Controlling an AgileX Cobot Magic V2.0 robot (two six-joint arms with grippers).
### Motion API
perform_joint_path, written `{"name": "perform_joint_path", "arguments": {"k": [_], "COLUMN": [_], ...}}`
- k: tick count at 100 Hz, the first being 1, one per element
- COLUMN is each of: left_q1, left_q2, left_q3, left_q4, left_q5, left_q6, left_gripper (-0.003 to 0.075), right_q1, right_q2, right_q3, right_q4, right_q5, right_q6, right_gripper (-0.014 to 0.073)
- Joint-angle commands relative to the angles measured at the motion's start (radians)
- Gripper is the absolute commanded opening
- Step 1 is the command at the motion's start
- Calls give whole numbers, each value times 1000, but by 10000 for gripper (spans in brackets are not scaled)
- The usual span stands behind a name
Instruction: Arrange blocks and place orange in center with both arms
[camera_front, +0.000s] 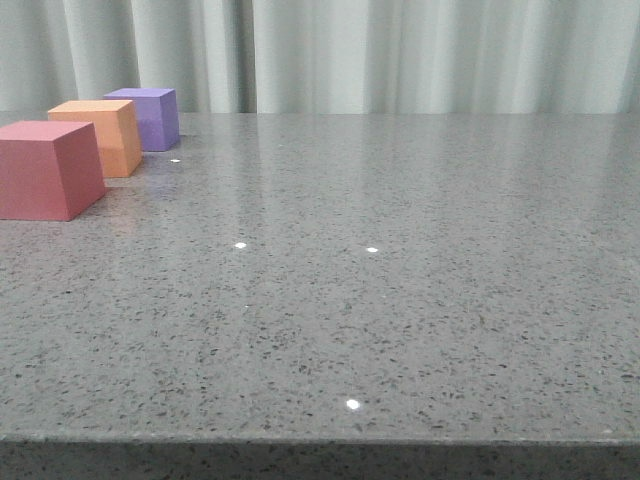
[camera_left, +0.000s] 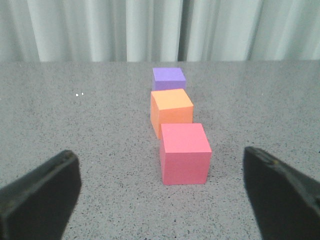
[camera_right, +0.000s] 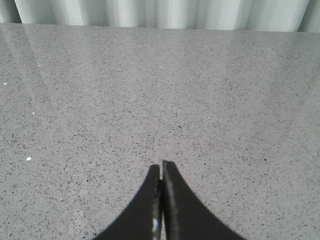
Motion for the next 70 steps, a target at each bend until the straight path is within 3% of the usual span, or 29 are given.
{"name": "perform_joint_path", "arguments": {"k": [1, 25, 70], "left_q1": [0, 0, 0], "left_q2": [-20, -27, -27], "left_q3": [-19, -19, -19], "left_q4": [-4, -4, -4], "left_q5": [-81, -79, -79], "left_q6": [-9, -9, -9], "left_gripper": [452, -22, -19], "right_q1": [-4, -4, -4], "right_q2": [6, 6, 6], "right_q3": [-24, -24, -24], "right_q4": [-24, -24, -24], "right_q5": [-80, -80, -80], "right_q6": [-3, -3, -3], "right_gripper": [-67, -67, -67]}}
